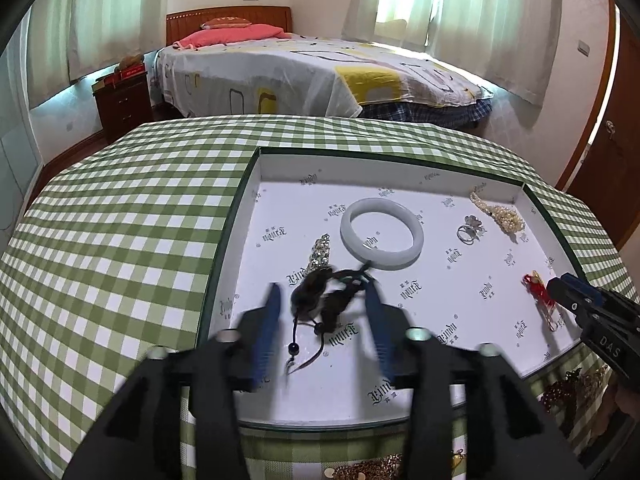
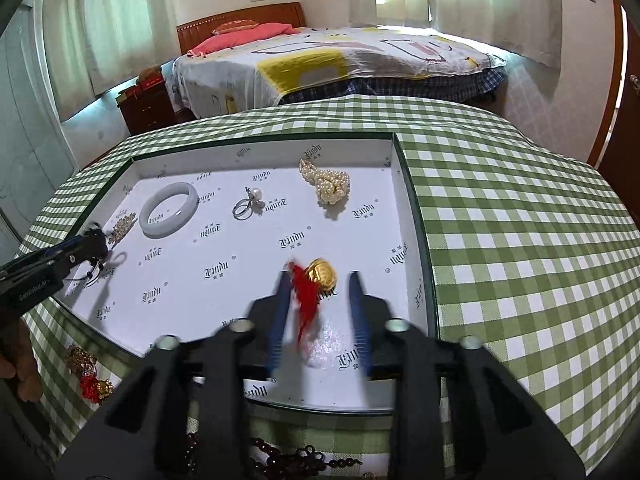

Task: Organize jewelry
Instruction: 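Carry the necklace and red tassel into the green box while opening both tools, then move both tools back out of the box toward the remaining jewelry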

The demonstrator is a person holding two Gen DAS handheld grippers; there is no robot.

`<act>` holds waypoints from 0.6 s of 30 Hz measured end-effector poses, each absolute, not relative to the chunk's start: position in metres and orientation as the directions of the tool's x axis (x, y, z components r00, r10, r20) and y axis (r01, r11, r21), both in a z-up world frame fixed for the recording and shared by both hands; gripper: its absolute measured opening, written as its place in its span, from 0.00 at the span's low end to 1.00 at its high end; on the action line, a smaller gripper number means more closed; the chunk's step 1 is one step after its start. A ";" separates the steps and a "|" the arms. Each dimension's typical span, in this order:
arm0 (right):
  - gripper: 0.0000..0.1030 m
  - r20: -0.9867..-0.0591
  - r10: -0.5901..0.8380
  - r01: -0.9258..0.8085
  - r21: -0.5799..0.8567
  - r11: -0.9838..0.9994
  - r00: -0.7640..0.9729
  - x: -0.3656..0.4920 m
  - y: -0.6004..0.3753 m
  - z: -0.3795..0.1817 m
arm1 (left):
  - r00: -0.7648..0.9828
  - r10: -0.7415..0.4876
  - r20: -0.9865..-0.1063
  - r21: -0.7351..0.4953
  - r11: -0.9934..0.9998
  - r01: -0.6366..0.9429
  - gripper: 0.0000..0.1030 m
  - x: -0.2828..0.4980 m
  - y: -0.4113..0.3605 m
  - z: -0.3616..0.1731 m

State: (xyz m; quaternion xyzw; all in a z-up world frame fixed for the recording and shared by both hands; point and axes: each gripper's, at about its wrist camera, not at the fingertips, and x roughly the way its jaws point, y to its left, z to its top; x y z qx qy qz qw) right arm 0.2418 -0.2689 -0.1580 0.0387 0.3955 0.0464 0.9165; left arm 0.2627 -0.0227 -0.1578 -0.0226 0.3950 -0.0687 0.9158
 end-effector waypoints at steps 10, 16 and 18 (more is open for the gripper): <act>0.32 -0.689 0.142 -0.073 0.129 0.989 0.710 0.228 -0.265 -0.138 | 0.709 -0.135 -0.692 -0.080 0.991 0.110 0.56 0.251 -0.019 -0.144; 0.32 -0.674 0.159 -0.088 0.138 0.986 0.721 0.208 -0.262 -0.126 | 0.729 -0.136 -0.671 -0.064 0.990 0.125 0.56 0.232 -0.017 -0.130; 0.32 -0.674 0.165 -0.094 0.141 0.986 0.720 0.200 -0.261 -0.125 | 0.729 -0.139 -0.671 -0.059 0.989 0.134 0.56 0.223 -0.016 -0.128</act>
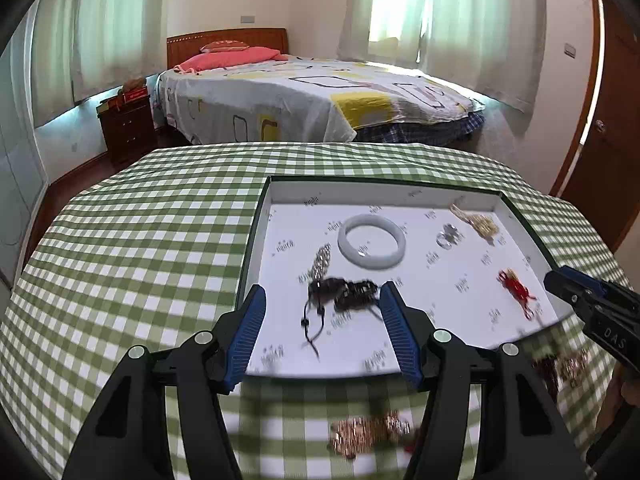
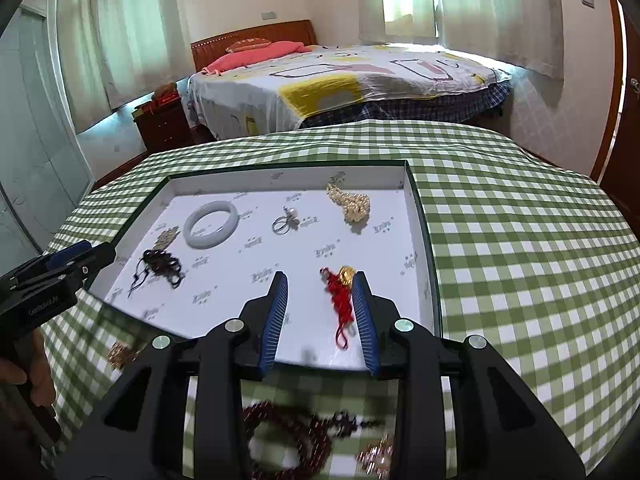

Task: Organize jewelry
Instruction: 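Move both tools back out of the box toward the remaining jewelry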

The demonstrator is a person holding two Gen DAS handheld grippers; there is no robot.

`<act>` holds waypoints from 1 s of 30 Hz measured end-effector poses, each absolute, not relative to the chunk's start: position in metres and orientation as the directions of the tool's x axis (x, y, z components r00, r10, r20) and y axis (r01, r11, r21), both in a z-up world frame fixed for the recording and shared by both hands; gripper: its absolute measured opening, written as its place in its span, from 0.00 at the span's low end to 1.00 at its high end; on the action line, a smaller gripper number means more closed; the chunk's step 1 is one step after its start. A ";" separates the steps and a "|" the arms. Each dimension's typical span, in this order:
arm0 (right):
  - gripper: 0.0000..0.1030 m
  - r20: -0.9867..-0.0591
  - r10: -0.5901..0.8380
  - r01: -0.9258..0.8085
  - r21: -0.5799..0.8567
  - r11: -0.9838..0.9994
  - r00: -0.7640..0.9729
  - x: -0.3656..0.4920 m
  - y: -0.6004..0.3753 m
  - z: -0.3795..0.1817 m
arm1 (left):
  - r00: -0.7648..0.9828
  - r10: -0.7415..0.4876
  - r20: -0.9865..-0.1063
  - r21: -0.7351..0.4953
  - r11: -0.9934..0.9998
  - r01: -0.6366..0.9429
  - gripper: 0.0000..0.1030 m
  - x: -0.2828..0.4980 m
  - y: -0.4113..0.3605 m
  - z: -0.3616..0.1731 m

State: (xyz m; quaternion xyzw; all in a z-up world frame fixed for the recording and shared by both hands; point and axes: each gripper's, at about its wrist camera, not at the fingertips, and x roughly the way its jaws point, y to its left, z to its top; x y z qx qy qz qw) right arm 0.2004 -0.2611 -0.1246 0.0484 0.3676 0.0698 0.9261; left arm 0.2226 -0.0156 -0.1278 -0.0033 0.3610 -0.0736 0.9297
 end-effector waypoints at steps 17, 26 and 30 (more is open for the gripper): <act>0.32 -0.722 0.178 -0.110 0.141 0.984 0.669 0.139 -0.256 -0.140 | 0.690 -0.124 -0.713 -0.055 0.991 0.121 0.56 0.167 -0.005 -0.143; 0.36 -0.737 0.187 -0.128 0.136 0.982 0.649 0.125 -0.246 -0.147 | 0.686 -0.111 -0.719 -0.059 0.993 0.099 0.56 0.153 0.003 -0.148; 0.43 -0.737 0.180 -0.128 0.127 0.984 0.652 0.125 -0.241 -0.149 | 0.682 -0.107 -0.724 -0.060 0.994 0.092 0.56 0.152 0.006 -0.150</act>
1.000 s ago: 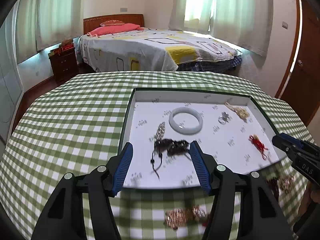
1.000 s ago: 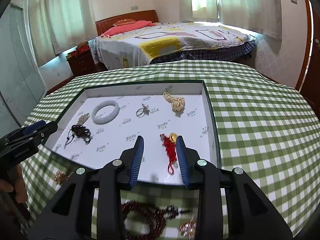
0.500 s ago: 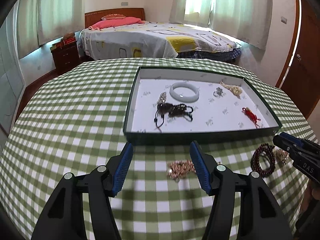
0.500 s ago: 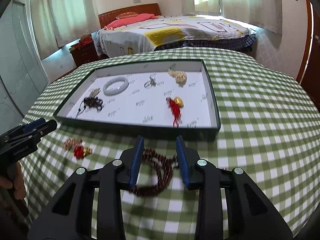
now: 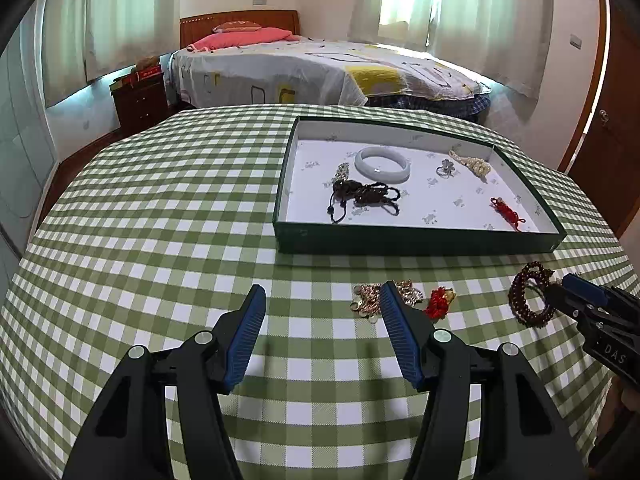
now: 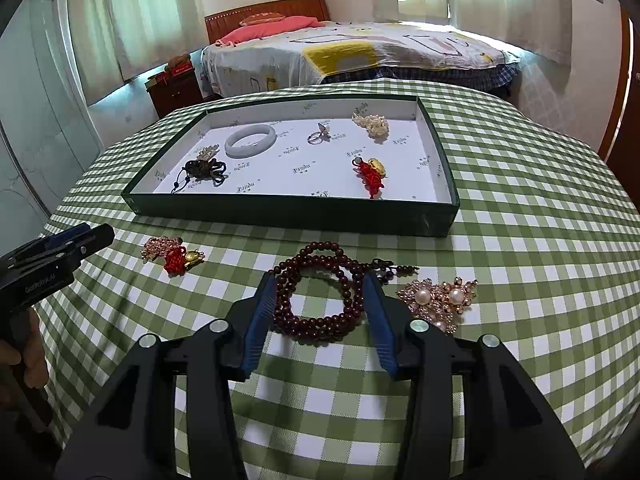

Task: Organize jewelry
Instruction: 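Move both tools back out of the box toward the remaining jewelry, then grasp the dark red bead bracelet with the right tool while the left tool grasps the gold chain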

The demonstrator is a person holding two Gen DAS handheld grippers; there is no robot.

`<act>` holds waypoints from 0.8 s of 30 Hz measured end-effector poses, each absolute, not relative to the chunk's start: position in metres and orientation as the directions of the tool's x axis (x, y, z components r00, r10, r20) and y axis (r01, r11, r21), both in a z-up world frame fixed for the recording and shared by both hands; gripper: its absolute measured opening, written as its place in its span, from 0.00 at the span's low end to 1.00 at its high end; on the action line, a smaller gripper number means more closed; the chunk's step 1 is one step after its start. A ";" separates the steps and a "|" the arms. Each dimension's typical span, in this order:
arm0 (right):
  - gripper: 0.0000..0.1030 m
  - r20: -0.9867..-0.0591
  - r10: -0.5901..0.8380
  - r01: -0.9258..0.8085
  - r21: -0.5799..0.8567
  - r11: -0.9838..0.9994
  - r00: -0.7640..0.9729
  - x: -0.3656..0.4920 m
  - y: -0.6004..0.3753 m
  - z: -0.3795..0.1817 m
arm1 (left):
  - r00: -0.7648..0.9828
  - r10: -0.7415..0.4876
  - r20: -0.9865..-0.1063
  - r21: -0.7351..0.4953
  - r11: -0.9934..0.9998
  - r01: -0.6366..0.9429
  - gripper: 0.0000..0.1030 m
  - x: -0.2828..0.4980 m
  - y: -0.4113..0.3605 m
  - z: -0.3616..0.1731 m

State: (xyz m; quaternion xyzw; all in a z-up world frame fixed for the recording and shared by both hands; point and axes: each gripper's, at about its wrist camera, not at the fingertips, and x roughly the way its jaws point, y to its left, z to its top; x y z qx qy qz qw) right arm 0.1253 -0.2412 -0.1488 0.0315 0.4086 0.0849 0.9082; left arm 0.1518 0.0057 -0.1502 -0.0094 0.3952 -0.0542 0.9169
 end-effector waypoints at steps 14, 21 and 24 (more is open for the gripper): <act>0.59 -0.755 0.152 -0.139 0.082 0.987 0.637 0.141 -0.224 -0.165 | 0.666 -0.093 -0.740 -0.062 0.996 0.070 0.56 0.153 0.012 -0.159; 0.59 -0.755 0.115 -0.153 0.020 0.988 0.645 0.141 -0.218 -0.168 | 0.659 -0.093 -0.746 -0.063 0.996 0.069 0.56 0.154 0.012 -0.163; 0.53 -0.752 0.111 -0.152 0.014 0.988 0.650 0.140 -0.219 -0.167 | 0.657 -0.093 -0.748 -0.062 0.996 0.070 0.56 0.155 0.011 -0.164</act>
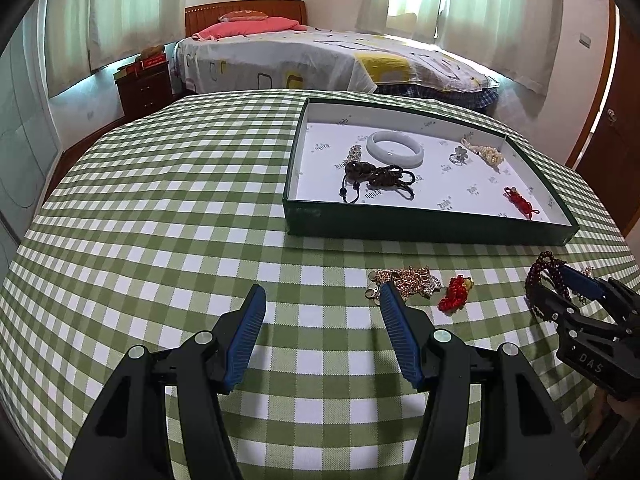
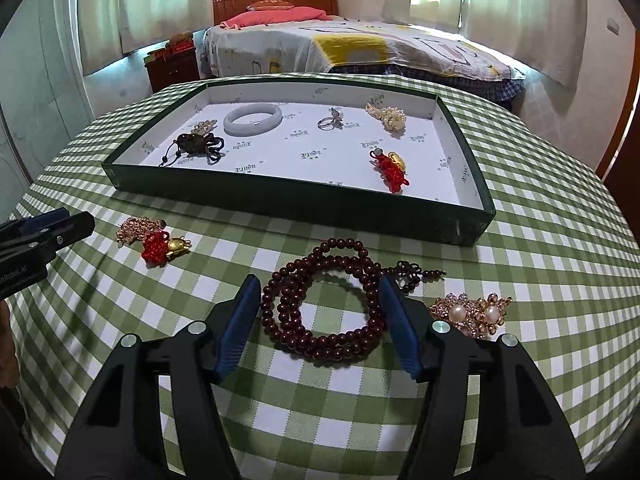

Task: Organize jewelry
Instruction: 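Grasp the dark red bead bracelet with the right tool while the left tool grasps the gold chain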

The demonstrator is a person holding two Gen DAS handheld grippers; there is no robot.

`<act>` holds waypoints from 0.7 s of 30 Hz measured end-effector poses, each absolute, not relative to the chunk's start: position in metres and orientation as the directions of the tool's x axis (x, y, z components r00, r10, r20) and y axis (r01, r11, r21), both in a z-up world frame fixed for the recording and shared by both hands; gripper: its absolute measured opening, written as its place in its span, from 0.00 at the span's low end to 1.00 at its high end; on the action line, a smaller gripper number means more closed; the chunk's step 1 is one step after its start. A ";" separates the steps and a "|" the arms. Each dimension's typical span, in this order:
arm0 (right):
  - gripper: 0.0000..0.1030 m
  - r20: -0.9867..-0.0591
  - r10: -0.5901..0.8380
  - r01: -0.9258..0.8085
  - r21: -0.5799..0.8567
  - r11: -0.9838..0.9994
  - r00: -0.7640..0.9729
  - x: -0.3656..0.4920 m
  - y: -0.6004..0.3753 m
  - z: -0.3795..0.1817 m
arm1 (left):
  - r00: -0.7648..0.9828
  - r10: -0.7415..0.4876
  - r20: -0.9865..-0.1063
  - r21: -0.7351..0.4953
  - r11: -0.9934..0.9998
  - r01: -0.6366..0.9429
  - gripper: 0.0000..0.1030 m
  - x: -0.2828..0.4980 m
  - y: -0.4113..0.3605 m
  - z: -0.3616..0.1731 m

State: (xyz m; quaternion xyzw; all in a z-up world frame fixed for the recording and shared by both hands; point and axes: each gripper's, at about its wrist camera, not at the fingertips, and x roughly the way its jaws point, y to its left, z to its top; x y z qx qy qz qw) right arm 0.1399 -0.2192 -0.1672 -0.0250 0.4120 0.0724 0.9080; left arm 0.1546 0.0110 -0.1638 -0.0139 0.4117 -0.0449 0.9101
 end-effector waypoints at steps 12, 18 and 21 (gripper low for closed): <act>0.14 -0.755 0.150 -0.169 0.053 0.984 0.638 0.139 -0.224 -0.167 | 0.647 -0.099 -0.756 -0.065 0.995 0.077 0.56 0.155 0.010 -0.167; 0.11 -0.750 0.172 -0.181 0.072 0.981 0.638 0.138 -0.224 -0.168 | 0.639 -0.108 -0.761 -0.066 0.994 0.090 0.56 0.157 0.005 -0.171; 0.11 -0.749 0.176 -0.181 0.075 0.981 0.639 0.138 -0.225 -0.168 | 0.638 -0.115 -0.762 -0.066 0.993 0.101 0.56 0.160 0.001 -0.171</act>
